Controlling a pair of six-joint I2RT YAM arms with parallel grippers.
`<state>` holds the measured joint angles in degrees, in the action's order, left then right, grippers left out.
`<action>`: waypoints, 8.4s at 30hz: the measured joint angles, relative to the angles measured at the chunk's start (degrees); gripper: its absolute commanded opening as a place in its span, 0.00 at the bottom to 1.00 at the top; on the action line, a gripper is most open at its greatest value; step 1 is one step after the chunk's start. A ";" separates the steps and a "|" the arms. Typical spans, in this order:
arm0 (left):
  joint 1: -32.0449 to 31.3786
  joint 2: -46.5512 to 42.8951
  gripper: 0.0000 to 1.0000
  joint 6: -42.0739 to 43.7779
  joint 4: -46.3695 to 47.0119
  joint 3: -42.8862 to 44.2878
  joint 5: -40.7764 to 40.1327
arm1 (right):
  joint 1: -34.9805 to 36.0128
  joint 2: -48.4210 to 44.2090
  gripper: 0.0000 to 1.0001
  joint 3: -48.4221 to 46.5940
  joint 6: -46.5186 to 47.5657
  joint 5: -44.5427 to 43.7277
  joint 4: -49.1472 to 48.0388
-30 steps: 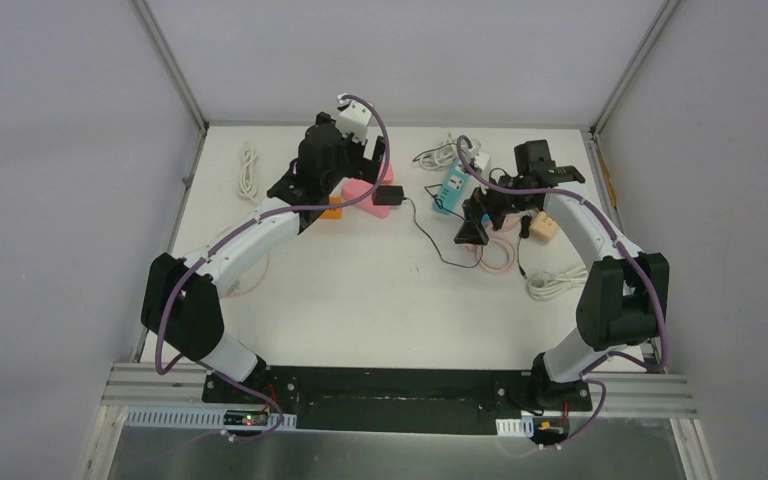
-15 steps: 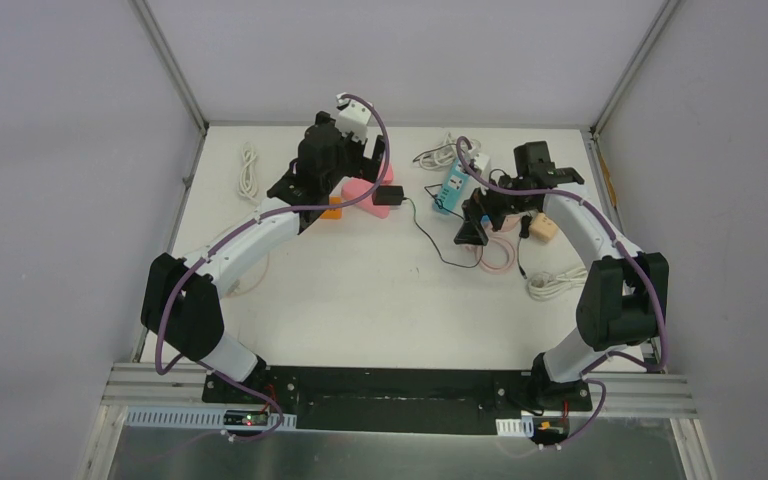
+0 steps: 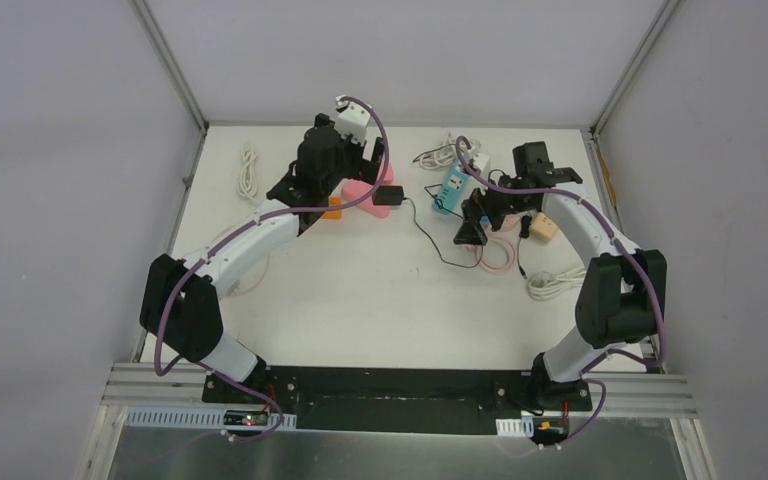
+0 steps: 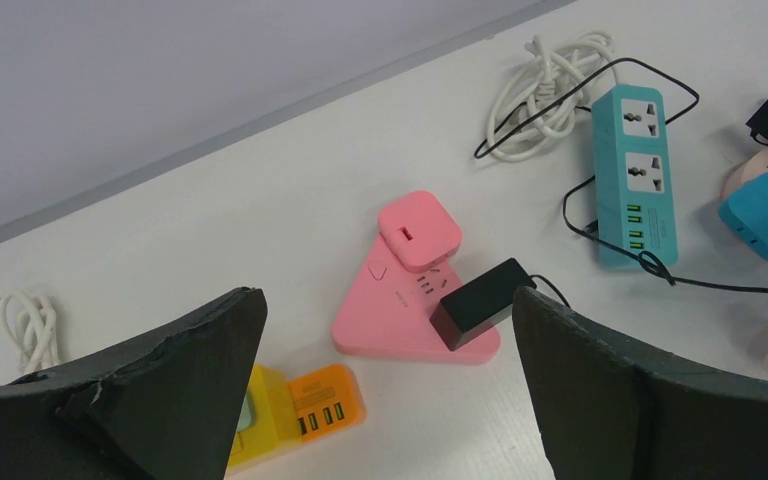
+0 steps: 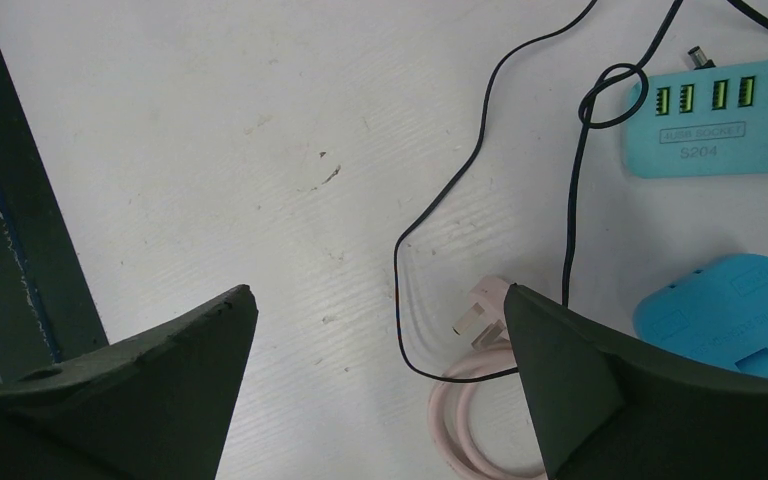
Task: Pull the plug off the socket
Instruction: Move the socket to the center of the board, then remove the plug from the socket.
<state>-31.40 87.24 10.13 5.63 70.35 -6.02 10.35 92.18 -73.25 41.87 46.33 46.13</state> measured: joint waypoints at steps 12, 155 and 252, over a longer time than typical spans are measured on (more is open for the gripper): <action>0.00 -0.37 0.99 0.00 0.04 0.00 -0.07 | 0.02 1.38 1.00 0.02 -0.44 0.00 -0.04; 0.00 -18.97 0.95 -0.35 15.43 -15.96 -8.35 | 24.52 8.02 0.08 -2.34 12.33 -17.29 10.29; -23.78 -2.19 0.76 -62.95 28.39 -43.39 -11.61 | 12.87 -5.18 0.88 10.32 12.44 -2.45 -0.04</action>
<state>-55.18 85.06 -52.82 34.02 26.96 -17.63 23.22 87.00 -62.94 54.30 43.88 46.09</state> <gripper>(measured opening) 0.759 0.884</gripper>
